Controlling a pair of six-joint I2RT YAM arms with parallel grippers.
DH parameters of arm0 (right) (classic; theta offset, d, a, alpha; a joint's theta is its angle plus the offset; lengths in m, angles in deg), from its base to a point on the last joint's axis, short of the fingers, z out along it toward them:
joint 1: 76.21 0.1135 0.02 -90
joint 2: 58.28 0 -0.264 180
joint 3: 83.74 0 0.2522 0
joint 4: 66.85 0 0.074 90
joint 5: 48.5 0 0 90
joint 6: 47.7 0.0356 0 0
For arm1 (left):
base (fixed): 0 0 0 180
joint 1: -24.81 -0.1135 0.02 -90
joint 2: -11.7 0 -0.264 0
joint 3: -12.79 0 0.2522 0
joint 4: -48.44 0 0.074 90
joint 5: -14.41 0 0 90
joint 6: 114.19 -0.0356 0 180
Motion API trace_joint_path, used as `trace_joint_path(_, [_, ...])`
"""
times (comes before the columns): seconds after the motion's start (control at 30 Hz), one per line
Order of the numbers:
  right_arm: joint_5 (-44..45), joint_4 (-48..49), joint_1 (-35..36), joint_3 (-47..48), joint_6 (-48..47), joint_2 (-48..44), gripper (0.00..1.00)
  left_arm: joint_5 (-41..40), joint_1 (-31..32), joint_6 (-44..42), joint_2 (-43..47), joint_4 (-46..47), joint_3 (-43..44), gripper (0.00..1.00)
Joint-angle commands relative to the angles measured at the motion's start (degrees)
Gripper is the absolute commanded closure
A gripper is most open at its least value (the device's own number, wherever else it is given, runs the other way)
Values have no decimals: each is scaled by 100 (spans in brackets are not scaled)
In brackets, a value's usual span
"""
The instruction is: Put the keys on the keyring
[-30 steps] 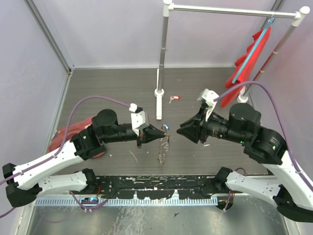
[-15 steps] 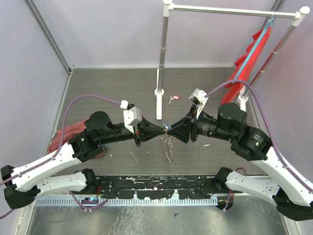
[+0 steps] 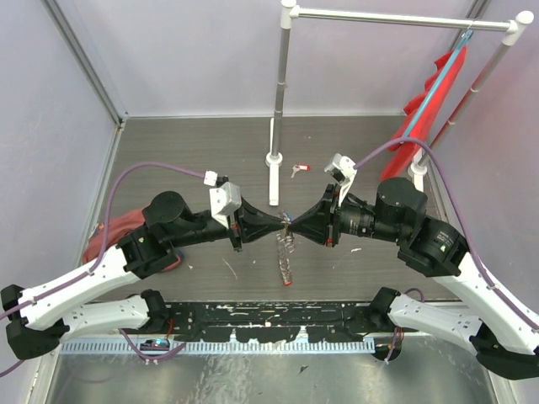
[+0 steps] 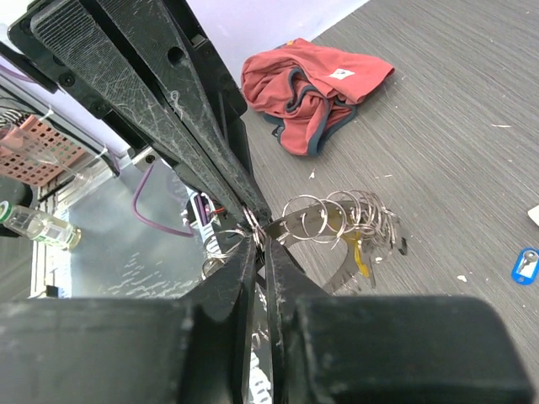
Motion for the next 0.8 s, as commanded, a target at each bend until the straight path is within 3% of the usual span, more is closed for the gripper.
trace_joint_path(0.0, [-102, 326, 8, 48, 6, -47, 90, 66, 16, 27, 67, 456, -7, 100])
trace_joint_path(0.27, [-17, 107, 8, 166, -81, -42, 97, 31, 18, -11, 68, 425, 2, 100])
trace_joint_path(0.77, [221, -273, 12, 204, -191, -47, 93, 5, 16, -45, 85, 403, 11, 100])
